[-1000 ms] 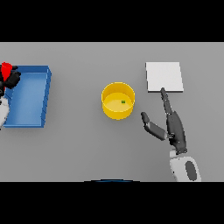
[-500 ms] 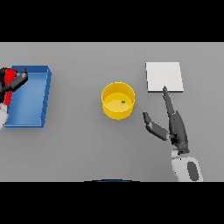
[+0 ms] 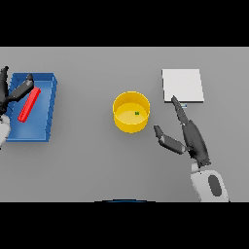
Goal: Pick up the red beaker and tilt it to pour out 1 green nut into yellow bowl. Pick up the yellow bowl and place it on the metallic measuring scale.
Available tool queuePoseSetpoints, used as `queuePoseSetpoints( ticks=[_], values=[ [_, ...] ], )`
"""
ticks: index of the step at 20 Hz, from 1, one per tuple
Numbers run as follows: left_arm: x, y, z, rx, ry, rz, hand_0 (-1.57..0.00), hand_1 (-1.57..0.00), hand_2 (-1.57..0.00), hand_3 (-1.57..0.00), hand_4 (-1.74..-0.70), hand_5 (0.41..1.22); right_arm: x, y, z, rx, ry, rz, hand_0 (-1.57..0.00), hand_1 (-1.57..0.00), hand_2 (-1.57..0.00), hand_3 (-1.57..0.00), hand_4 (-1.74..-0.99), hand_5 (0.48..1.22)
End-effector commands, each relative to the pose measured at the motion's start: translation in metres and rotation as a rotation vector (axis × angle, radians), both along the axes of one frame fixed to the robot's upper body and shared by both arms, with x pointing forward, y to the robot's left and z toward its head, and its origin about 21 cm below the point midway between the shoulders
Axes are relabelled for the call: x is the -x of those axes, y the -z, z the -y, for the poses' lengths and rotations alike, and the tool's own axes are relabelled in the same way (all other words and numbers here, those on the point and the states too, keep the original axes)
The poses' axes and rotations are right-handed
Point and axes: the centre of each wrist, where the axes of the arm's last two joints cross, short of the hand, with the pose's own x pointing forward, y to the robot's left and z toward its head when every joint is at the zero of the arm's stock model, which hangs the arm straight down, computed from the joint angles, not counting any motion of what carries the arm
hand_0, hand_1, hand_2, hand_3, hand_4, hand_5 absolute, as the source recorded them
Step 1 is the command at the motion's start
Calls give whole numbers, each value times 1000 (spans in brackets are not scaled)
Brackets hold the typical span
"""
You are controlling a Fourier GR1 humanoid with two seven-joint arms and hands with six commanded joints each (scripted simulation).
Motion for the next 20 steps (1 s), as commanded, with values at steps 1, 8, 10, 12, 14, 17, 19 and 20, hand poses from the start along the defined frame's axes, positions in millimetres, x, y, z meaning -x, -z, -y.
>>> queuePoseSetpoints(
  ticks=[1,8,10,12,14,17,19,20],
  values=[
    [0,-2,0,0,8,7,-52,-43,-44,-41,-756,659,-6,-8,2,89,-48,16,1,1,1,1,-1022,674],
    [1,-2,6,4,17,14,-10,-8,-8,-8,-733,680,-56,-47,-8,602,-340,52,1,1,1,1,-1192,677],
    [0,-3,5,7,15,14,-6,-5,-5,-5,-737,689,-65,-51,-13,697,-415,75,1,1,1,1,-1207,674],
    [-4,-4,7,-6,12,4,-4,-3,-3,-3,-739,696,-74,-57,-20,823,-514,112,1,1,1,1,-1225,684],
    [0,-3,3,-7,16,3,-2,-1,-1,-1,-743,701,-81,-60,-22,934,-579,131,1,1,1,1,-1227,698],
    [-1,-6,0,-8,13,8,0,0,0,0,-745,704,-90,-61,-40,1050,-652,131,1,1,1,1,-1215,711],
    [2,-8,0,-11,18,13,0,0,0,0,-746,707,-94,-56,-46,1092,-696,110,1,1,1,1,-1215,717],
    [2,-4,0,-8,15,8,0,0,0,0,-746,704,-96,-57,-51,1103,-716,95,1,1,1,1,-1218,720]
  ],
)
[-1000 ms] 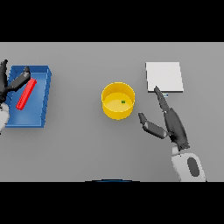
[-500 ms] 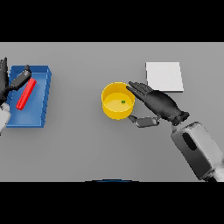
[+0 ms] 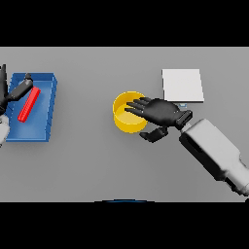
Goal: Pick up the red beaker and tilt it to pour out 1 green nut into yellow bowl. Pick up the yellow bowl and place it on the metallic measuring scale.
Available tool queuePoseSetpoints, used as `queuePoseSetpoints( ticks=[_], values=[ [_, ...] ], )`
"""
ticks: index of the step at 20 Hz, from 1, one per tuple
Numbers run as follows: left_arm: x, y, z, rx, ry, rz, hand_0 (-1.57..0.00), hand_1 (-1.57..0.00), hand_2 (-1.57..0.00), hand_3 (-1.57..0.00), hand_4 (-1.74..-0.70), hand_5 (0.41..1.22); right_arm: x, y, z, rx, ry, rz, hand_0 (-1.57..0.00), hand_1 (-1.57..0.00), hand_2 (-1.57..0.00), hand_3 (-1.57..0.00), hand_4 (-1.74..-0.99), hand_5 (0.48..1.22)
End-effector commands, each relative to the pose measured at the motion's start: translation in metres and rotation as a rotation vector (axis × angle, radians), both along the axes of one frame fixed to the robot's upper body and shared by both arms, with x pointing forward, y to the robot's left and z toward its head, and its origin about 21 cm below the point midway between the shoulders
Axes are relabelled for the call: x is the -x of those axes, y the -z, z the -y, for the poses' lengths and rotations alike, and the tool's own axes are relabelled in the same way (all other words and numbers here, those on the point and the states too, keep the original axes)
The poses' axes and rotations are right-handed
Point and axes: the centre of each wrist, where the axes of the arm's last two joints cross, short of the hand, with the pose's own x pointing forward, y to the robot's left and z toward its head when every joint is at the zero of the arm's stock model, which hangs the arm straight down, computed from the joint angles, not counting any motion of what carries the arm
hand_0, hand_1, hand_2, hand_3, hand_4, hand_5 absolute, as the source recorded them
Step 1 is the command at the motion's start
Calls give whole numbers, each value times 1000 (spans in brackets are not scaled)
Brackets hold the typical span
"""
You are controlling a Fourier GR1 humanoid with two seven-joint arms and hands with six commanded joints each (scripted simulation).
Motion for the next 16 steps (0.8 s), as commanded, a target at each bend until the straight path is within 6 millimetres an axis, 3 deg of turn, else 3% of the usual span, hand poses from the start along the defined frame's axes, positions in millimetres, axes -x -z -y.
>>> queuePoseSetpoints(
  ticks=[1,7,16],
  values=[
    [0,3,-1,5,-4,-6,0,0,0,1,-747,701,-1,4,-7,14,-5,-11,1,1,1,1,-1221,722],
    [-1,-2,-2,-4,-3,7,1,1,1,1,-743,699,-15,5,-34,109,-50,-28,1,1,1,1,-1255,733],
    [1,-2,-9,2,-15,-4,1,1,1,1,-744,697,-26,17,-43,204,-29,-99,1,1,-3,-28,-1282,749]
  ],
)
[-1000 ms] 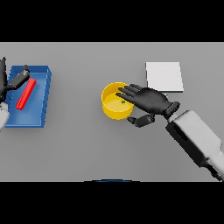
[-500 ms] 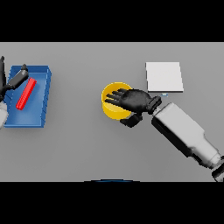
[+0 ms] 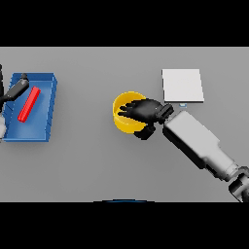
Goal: Pick up the red beaker and tilt it to pour out 1 green nut into yellow bowl. Pick up the yellow bowl and place it on the metallic measuring scale.
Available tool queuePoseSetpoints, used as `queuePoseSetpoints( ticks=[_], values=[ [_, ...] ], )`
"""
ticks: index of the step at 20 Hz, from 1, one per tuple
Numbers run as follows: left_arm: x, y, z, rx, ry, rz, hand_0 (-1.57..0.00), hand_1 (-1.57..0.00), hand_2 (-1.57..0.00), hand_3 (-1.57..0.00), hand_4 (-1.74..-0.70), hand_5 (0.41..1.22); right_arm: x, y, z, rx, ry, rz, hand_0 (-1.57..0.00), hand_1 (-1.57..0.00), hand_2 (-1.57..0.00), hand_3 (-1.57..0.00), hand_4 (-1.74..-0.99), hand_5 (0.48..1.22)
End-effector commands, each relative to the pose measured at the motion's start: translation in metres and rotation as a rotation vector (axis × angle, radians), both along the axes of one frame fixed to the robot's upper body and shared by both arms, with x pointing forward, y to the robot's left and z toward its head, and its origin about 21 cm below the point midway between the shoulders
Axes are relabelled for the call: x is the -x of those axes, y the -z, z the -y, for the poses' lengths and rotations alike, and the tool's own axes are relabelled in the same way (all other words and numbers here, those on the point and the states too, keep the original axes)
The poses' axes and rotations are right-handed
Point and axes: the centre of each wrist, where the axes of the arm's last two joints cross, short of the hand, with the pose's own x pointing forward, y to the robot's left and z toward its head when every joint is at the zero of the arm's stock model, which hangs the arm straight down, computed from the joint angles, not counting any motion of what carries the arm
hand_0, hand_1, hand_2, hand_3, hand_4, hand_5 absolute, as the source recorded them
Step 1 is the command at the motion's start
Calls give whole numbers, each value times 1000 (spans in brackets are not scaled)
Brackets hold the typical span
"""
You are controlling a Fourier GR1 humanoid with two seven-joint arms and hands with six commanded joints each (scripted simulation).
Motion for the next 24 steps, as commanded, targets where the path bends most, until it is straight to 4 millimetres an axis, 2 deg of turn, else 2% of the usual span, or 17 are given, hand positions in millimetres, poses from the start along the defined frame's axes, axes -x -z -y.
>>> queuePoseSetpoints(
  ticks=[1,4,5,7,8,10,13,17,21,24],
  values=[
    [0,2,1,1,9,-3,1,1,1,1,-744,697,-1,-1,-1,4,-1,-9,1,1,-9,-47,-1285,753],
    [-1,-4,-2,-7,9,13,1,1,1,1,-750,701,2,3,1,11,31,-51,-26,-36,-71,-141,-1302,805],
    [1,0,-2,-6,5,1,1,1,1,1,-752,701,-1,3,2,18,36,-44,-161,-135,-147,-182,-1321,839],
    [4,-1,-3,-10,15,8,1,1,1,1,-755,703,-1,3,5,-1,5,-55,-669,-652,-614,-309,-1394,976],
    [3,0,-4,-12,11,8,1,1,1,1,-755,704,0,4,5,-3,7,-66,-849,-836,-806,-399,-1463,1025],
    [2,-1,-2,-14,6,10,1,1,1,1,-756,701,1,0,3,16,8,-76,-1109,-1100,-1081,-706,-1557,1096],
    [2,0,-3,-13,15,11,1,1,1,1,-750,695,0,1,1,13,6,-86,-1334,-1330,-1205,-1120,-1647,1157],
    [3,1,-1,-24,20,7,1,1,1,1,-735,689,1,0,6,-1,12,-86,-1474,-1472,-1281,-1365,-1702,1195],
    [0,1,-1,-28,13,-1,1,1,1,1,-731,685,4,-6,8,-19,2,-80,-1531,-1531,-1306,-1405,-1725,1210],
    [0,-1,-2,-28,16,14,1,1,1,1,-732,691,0,-24,11,-24,20,-53,-1551,-1550,-1371,-1309,-1733,1215]
  ],
)
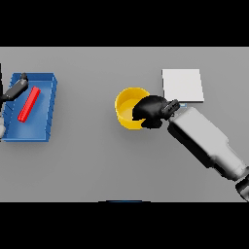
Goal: Pick up the red beaker and tilt it to pour out 1 green nut into yellow bowl. Pick up the yellow bowl and place it on the metallic measuring scale.
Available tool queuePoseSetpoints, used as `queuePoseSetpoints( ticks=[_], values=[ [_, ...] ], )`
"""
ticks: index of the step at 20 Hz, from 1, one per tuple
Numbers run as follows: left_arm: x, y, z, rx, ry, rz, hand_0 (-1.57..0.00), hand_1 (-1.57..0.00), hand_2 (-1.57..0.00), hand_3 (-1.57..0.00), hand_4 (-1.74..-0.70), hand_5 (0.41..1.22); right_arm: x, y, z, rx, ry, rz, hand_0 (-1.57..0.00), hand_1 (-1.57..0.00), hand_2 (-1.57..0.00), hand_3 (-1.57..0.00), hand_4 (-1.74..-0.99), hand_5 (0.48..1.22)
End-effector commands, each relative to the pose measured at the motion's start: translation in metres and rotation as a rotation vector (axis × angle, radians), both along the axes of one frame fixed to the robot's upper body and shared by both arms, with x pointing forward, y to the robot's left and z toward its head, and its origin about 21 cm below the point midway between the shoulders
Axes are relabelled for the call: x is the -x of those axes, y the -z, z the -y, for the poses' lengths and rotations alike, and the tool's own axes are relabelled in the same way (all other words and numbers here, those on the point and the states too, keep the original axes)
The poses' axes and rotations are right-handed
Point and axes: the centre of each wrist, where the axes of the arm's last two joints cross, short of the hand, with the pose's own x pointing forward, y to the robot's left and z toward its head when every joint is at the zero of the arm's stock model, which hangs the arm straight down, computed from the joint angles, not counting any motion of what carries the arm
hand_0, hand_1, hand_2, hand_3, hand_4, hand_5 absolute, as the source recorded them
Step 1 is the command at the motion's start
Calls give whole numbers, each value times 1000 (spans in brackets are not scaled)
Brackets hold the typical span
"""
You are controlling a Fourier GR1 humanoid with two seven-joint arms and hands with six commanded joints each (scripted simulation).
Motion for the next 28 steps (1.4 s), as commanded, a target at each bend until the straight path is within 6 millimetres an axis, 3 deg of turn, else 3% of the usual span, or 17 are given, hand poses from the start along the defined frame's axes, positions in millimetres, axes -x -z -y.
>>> queuePoseSetpoints(
  ticks=[1,5,8,10,15,22,28],
  values=[
    [-3,0,0,-4,-1,1,1,1,1,1,-733,692,-2,-10,0,0,13,13,-1555,-1554,-1386,-1286,-1735,1217],
    [-5,-1,5,-2,10,5,1,1,1,1,-738,696,-3,-37,8,-14,29,66,-1564,-1564,-1414,-1257,-1738,1219],
    [-3,-2,0,-3,9,10,1,1,1,1,-736,697,-6,-45,14,-27,65,102,-1568,-1568,-1436,-1266,-1740,1220],
    [-3,-5,1,5,9,16,1,1,1,1,-746,697,-7,-46,19,-48,76,104,-1569,-1569,-1439,-1376,-1740,1220],
    [-3,-9,0,-9,-1,11,1,1,1,1,-744,710,-24,-64,47,-55,188,177,-1570,-1570,-1504,-1239,-1741,1221],
    [1,-8,1,-1,-1,4,1,1,1,1,-734,697,-50,-63,103,-72,348,232,-1571,-1571,-1501,-1175,-1741,1221],
    [6,-7,-1,-14,-17,-4,1,1,1,1,-721,682,-62,-35,129,-51,441,234,-1571,-1571,-1439,-1283,-1741,1221]
  ],
)
